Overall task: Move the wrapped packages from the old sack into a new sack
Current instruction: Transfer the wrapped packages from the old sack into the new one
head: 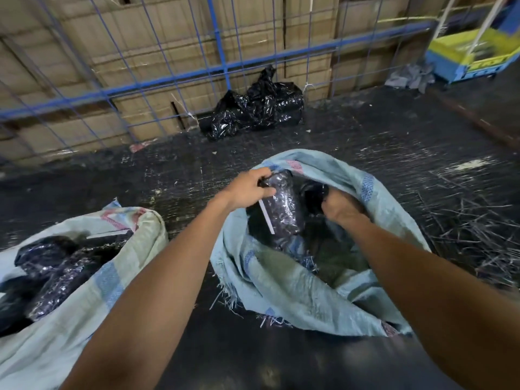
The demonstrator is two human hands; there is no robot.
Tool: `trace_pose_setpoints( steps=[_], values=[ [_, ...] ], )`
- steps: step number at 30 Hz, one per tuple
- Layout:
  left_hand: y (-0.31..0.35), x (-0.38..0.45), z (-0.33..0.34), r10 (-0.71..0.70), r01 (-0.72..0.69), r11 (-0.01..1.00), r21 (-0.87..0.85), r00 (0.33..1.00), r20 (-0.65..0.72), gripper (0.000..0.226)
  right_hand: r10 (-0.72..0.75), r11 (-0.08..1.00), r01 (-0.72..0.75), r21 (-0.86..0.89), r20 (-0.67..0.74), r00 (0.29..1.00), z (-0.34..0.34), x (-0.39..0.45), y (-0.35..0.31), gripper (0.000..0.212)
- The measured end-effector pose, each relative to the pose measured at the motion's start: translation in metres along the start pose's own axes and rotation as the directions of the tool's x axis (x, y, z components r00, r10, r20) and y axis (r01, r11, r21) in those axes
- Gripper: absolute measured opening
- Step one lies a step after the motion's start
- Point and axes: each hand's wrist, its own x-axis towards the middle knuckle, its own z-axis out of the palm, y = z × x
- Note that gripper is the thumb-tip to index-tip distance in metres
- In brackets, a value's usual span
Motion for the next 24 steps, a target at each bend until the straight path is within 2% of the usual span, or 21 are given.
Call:
trace_pose_setpoints(
  steps=[2,3,5,6,7,8,9,11,12,13,15,18,19,20,22,24],
  values=[
    [-0.016,0.002,0.008,-0.074,0.091,0.991,0.093,0.983,-0.171,0.029,-0.020,0.999,0.020,-0.028,-0.010,1.000,0.009,-0.025,-0.011,0.043],
    [-0.024,0.002,0.013,-0.127,0.154,0.985,0.084,0.958,-0.258,0.031,-0.046,0.994,0.047,-0.100,0.017,0.999,0.015,-0.034,-0.013,0.042],
    [-0.033,0.000,0.022,-0.250,0.244,0.968,-0.064,0.890,-0.381,0.032,0.021,1.000,-0.021,0.007,0.023,1.000,0.020,-0.043,-0.018,0.041],
    [-0.034,-0.002,0.024,-0.294,0.256,0.955,-0.148,0.867,-0.403,0.032,0.052,0.986,-0.051,0.159,-0.008,0.999,0.018,-0.046,-0.021,0.042],
    [-0.033,-0.004,0.024,-0.316,0.245,0.944,-0.220,0.859,-0.402,0.032,0.086,0.977,-0.070,0.201,-0.069,0.994,0.019,-0.046,-0.022,0.045],
    [-0.030,-0.007,0.022,-0.327,0.226,0.933,-0.279,0.858,-0.396,0.032,0.141,0.951,-0.117,0.285,-0.068,0.988,0.014,-0.045,-0.026,0.050],
    [-0.030,-0.011,0.019,-0.335,0.203,0.919,-0.339,0.856,-0.394,0.030,0.178,0.948,-0.163,0.275,-0.031,0.984,0.012,-0.049,-0.030,0.053],
    [-0.031,-0.023,0.007,-0.373,0.155,0.858,-0.489,0.843,-0.388,0.012,0.261,0.878,-0.262,0.401,0.057,0.964,0.006,-0.053,-0.037,0.053],
    [-0.032,-0.031,-0.001,-0.394,0.129,0.818,-0.561,0.836,-0.381,0.006,0.296,0.805,-0.310,0.506,0.111,0.949,0.006,-0.054,-0.038,0.049],
    [-0.034,-0.038,-0.010,-0.414,0.108,0.776,-0.621,0.831,-0.372,0.013,0.295,0.748,-0.340,0.570,0.173,0.939,0.005,-0.055,-0.041,0.044],
    [-0.036,-0.062,-0.026,-0.434,0.076,0.718,-0.691,0.826,-0.360,0.019,0.213,0.646,-0.351,0.678,0.282,0.936,0.006,-0.054,-0.043,0.036],
    [-0.049,-0.105,-0.046,-0.376,-0.069,0.588,-0.806,0.859,-0.348,0.019,0.195,0.427,-0.369,0.826,0.314,0.929,0.006,-0.061,-0.044,0.033],
    [-0.057,-0.121,-0.050,-0.350,-0.131,0.509,-0.851,0.871,-0.344,0.009,0.161,0.392,-0.346,0.852,0.307,0.938,0.007,-0.065,-0.046,0.031],
    [-0.068,-0.138,-0.057,-0.331,-0.185,0.433,-0.882,0.877,-0.347,0.011,0.110,0.366,-0.309,0.878,0.289,0.951,0.004,-0.070,-0.053,0.029],
    [-0.086,-0.170,-0.069,-0.343,-0.260,0.335,-0.906,0.862,-0.374,0.033,-0.012,0.327,-0.235,0.916,0.252,0.968,0.002,-0.081,-0.072,0.029],
    [-0.106,-0.203,-0.083,-0.411,-0.275,0.319,-0.907,0.822,-0.394,0.036,-0.103,0.318,-0.213,0.924,0.257,0.961,0.003,-0.088,-0.104,0.028]
  ],
)
